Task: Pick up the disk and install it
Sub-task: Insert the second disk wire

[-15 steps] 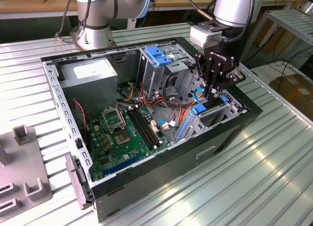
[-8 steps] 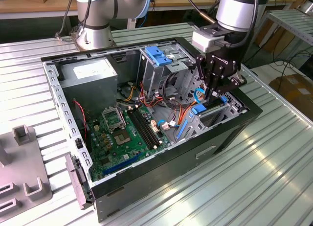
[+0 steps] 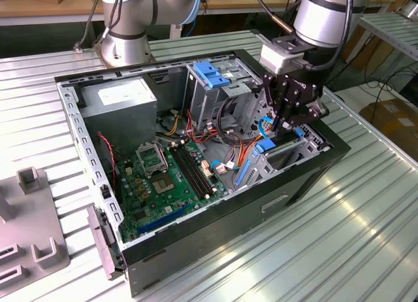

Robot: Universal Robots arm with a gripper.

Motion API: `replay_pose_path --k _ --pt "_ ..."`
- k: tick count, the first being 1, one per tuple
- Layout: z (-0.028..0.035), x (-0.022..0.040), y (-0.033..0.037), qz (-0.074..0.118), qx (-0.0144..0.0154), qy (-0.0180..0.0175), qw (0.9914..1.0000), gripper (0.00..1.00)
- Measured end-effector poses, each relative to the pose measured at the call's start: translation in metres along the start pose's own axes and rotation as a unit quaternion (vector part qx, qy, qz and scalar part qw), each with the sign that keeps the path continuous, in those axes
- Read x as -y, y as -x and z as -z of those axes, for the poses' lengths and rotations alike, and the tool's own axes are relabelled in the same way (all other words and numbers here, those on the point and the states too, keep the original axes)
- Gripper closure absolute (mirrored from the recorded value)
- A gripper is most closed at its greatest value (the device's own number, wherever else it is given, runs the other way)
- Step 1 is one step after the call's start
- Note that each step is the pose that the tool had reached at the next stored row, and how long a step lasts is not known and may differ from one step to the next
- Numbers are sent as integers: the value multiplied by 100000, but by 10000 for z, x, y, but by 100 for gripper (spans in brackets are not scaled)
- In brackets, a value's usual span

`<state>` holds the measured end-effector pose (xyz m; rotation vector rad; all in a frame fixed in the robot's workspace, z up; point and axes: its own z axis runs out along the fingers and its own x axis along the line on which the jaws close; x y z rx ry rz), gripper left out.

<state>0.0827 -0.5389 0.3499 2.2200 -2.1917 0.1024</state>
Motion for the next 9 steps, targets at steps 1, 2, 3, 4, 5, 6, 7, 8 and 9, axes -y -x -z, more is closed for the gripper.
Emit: replay_pose_path --k 1,2,3,4,5,6,7,8,9 --pt "-4 -1 -34 -29 746 -7 99997 84" --pt "-7 -1 -58 -36 1010 3 99995 84" --pt "-7 -1 -68 -33 1021 23 99995 84" --pt "-7 -1 -72 -37 1020 53 99995 84" --pt "-9 -1 -77 -33 1030 63 99995 84" --pt "-9 -1 -81 -33 1026 67 99995 84" --pt "-9 -1 -88 -34 1026 68 99995 84" --pt "-9 -1 -97 -38 1026 68 99995 84" --pt "-10 1 -99 -37 1034 67 99995 84"
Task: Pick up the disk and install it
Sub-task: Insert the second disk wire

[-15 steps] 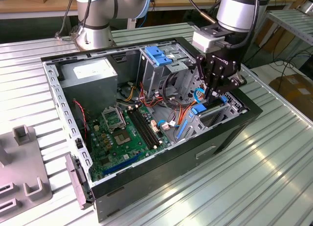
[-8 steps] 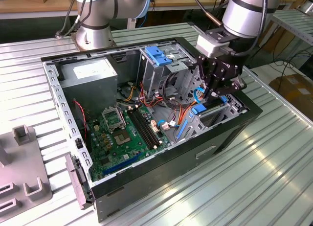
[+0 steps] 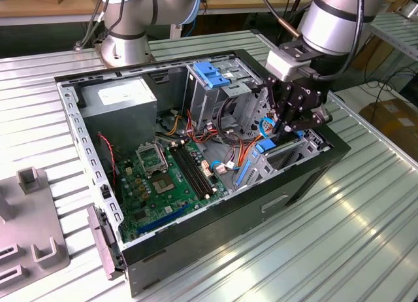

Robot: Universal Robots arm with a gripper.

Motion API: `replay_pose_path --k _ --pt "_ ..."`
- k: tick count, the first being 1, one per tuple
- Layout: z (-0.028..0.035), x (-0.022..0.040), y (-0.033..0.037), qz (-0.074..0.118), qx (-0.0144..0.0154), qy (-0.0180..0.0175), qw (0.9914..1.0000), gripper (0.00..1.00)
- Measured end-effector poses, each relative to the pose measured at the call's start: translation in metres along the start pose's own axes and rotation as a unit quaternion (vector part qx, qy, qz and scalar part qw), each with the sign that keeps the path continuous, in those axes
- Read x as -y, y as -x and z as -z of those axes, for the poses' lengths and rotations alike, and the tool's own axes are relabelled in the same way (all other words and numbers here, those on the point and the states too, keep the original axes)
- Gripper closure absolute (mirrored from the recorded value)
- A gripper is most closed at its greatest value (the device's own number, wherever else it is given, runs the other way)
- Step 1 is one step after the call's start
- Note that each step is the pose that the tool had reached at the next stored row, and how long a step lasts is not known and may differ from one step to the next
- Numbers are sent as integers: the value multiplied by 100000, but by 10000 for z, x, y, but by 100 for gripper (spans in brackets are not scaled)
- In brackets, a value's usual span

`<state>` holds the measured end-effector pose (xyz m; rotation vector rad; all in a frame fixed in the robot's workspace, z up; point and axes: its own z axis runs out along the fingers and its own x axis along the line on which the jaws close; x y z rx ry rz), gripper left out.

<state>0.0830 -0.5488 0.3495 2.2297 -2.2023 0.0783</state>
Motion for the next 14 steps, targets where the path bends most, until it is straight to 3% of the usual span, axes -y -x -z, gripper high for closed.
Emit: replay_pose_path --k 5,9,11,12,13,14 --pt "-5 3 -24 -15 436 -3 99999 84" --pt "-9 4 -35 -47 1443 3 99990 84" --pt "-11 4 -39 -70 2236 14 99975 84" --pt "-13 5 -42 -86 2783 31 99961 84" --pt "-13 6 -50 -91 3017 43 99954 84" --pt "-15 5 -64 -95 3053 47 99953 84"
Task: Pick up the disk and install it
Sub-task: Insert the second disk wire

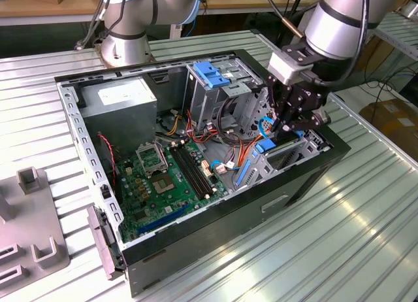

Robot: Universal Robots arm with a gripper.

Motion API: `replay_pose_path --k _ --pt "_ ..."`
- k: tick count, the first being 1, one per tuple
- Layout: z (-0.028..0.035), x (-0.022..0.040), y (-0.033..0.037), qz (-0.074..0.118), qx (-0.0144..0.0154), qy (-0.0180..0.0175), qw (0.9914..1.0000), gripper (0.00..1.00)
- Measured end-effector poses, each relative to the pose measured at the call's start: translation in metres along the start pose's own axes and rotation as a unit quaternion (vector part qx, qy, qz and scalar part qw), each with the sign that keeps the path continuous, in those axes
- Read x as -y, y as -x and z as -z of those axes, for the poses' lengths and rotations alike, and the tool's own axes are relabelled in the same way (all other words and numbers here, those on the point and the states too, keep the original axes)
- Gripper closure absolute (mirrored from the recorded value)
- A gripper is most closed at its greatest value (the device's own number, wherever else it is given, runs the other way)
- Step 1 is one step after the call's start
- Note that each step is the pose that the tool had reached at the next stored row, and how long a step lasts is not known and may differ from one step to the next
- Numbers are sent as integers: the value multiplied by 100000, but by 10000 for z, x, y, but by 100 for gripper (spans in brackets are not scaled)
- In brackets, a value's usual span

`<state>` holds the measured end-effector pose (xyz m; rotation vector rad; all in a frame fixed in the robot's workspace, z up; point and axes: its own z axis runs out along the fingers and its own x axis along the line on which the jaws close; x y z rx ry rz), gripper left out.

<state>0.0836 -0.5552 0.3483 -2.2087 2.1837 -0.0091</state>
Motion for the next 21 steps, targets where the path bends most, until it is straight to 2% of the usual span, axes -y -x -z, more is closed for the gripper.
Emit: replay_pose_path --k 6,11,14,15,17,19,21 --pt "0 -1 -47 -29 3 2 100000 84" --pt "-8 -1 -56 -47 342 9 99999 84" --pt "-9 1 -57 -48 435 9 99999 84" --pt "-9 1 -58 -53 564 12 99998 84" --pt "-8 1 -58 -78 1410 -3 99990 84" --pt "-8 1 -69 -88 1802 -5 99984 84" --pt "-7 1 -88 -94 1994 -7 99980 84"
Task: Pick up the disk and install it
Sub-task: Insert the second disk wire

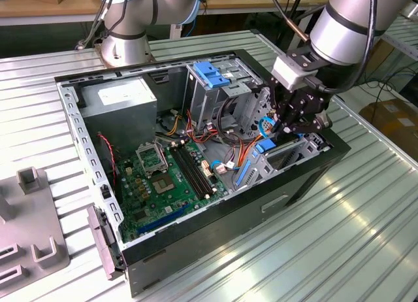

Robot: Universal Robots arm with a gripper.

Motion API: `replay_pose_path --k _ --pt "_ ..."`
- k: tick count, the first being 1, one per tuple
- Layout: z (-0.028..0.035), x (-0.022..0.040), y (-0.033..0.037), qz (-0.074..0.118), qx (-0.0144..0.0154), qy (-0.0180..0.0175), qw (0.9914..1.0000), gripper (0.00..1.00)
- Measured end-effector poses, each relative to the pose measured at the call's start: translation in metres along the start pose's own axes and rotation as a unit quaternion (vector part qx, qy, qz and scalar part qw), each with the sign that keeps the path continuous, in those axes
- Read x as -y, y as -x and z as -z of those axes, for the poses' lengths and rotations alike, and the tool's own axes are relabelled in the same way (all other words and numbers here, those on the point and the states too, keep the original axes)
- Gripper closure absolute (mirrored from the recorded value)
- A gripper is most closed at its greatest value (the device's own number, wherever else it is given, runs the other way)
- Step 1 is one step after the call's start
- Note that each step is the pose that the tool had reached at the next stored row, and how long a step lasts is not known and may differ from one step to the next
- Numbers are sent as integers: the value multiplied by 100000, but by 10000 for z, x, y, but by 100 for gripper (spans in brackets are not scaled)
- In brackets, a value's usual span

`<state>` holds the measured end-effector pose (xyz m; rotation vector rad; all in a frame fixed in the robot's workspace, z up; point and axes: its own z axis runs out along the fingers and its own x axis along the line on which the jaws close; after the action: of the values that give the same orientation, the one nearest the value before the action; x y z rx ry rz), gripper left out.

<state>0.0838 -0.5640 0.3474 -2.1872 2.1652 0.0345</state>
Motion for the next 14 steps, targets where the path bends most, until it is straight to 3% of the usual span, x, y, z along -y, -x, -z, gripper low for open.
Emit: replay_pose_path --k 14 --pt "-20 10 -19 -35 13 -2 100000 84"
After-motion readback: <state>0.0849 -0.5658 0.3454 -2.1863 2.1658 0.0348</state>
